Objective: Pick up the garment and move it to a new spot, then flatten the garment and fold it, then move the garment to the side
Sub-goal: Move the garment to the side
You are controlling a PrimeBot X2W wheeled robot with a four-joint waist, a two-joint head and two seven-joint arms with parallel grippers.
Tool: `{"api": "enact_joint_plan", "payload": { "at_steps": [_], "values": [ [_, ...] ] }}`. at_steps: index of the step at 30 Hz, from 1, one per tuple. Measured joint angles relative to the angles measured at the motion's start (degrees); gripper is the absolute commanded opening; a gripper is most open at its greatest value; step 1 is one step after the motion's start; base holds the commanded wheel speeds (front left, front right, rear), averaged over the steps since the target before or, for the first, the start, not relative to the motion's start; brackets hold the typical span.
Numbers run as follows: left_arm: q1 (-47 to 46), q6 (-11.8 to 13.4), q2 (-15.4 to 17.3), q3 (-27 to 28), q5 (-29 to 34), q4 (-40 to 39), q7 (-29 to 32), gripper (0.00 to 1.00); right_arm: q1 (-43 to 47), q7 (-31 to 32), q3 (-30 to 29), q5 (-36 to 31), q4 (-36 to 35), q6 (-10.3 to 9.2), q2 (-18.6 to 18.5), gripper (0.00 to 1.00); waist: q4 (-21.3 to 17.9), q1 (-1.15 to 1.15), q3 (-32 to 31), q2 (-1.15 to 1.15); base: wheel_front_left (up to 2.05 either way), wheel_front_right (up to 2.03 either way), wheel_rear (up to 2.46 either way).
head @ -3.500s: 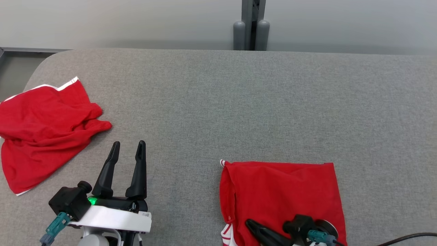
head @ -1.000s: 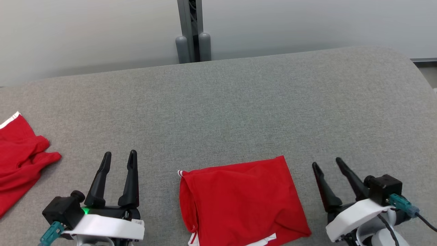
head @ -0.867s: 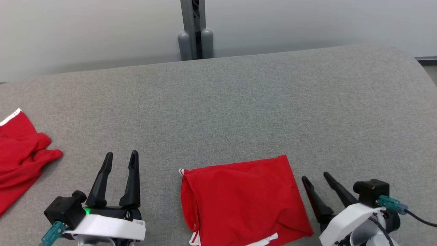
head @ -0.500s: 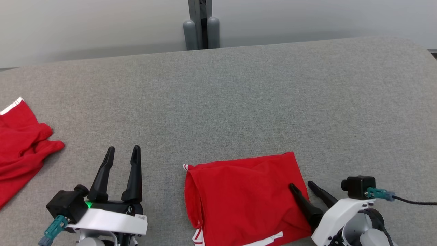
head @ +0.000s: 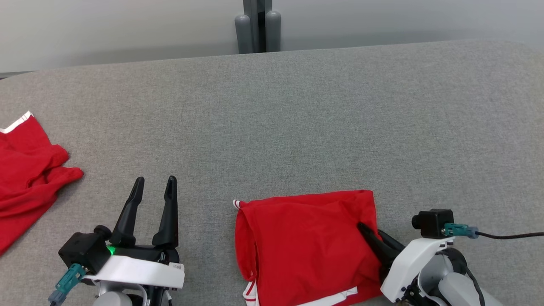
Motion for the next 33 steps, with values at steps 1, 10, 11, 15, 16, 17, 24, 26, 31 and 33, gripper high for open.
{"api": "enact_joint_plan", "payload": {
  "at_steps": [1,10,11,15,16,17,24,26,31,33],
  "values": [
    [0.00,0.00,-0.01,0.05,0.00,-0.02,0.00,1.00,-0.48,-0.52,0.57,0.03,0.32,0.01,-0.40,0.00,-0.06,0.00,0.04,0.00,0.00,0.00,0.00],
    [-1.22,0.00,-0.03,-0.40,-0.29,-0.16,0.00,1.00,-6.32,-3.78,4.46,-3.34,2.65,0.02,-7.27,0.00,-1.17,0.00,1.23,0.00,0.00,0.00,0.00],
    [-1.36,0.00,-0.01,-0.68,-0.30,-0.11,0.00,1.00,-7.25,-3.79,4.88,-3.55,2.59,0.02,-8.35,0.00,-1.32,0.00,1.59,0.00,0.00,0.00,0.00],
    [-2.92,0.00,-0.03,-1.37,-0.25,-0.08,0.00,1.00,-11.12,-3.90,6.00,-4.85,2.60,0.02,-13.22,0.00,-2.01,0.00,3.62,0.00,0.00,0.00,0.00],
    [-3.41,0.00,-0.02,-1.43,-0.25,-0.12,0.00,1.00,-12.01,-3.96,6.04,-4.90,2.64,0.02,-14.48,0.00,-2.16,0.00,4.28,0.00,0.00,0.00,0.00],
    [-3.96,0.00,-0.02,-1.62,-0.25,-0.20,0.00,1.00,-12.95,-4.06,6.08,-4.94,2.74,0.02,-15.81,0.00,-2.29,0.00,5.04,0.00,0.00,0.00,0.00],
    [-8.92,0.00,-0.02,-3.58,0.31,-0.81,0.00,1.00,-18.98,-5.08,3.76,-6.97,7.23,0.02,-25.48,0.00,-2.61,0.00,11.75,0.00,0.00,0.00,0.00],
    [-10.84,0.00,-0.02,-4.04,0.44,-1.51,0.00,1.00,-21.34,-5.72,1.01,-8.94,11.12,0.02,-29.19,0.00,-2.42,0.00,14.98,0.00,0.00,0.00,0.00],
    [-13.27,0.00,-0.02,-4.50,0.77,-2.21,0.00,1.00,-25.42,-6.89,-4.74,-14.01,17.34,0.02,-33.01,0.00,-1.82,0.00,20.11,0.00,0.00,0.00,0.00],
    [-14.04,0.00,-0.02,-4.68,0.81,-2.54,-0.02,1.00,-26.79,-7.03,-6.62,-17.07,19.51,0.02,-34.03,0.00,-1.51,0.00,21.89,0.00,0.00,0.00,0.00]
  ]
}}
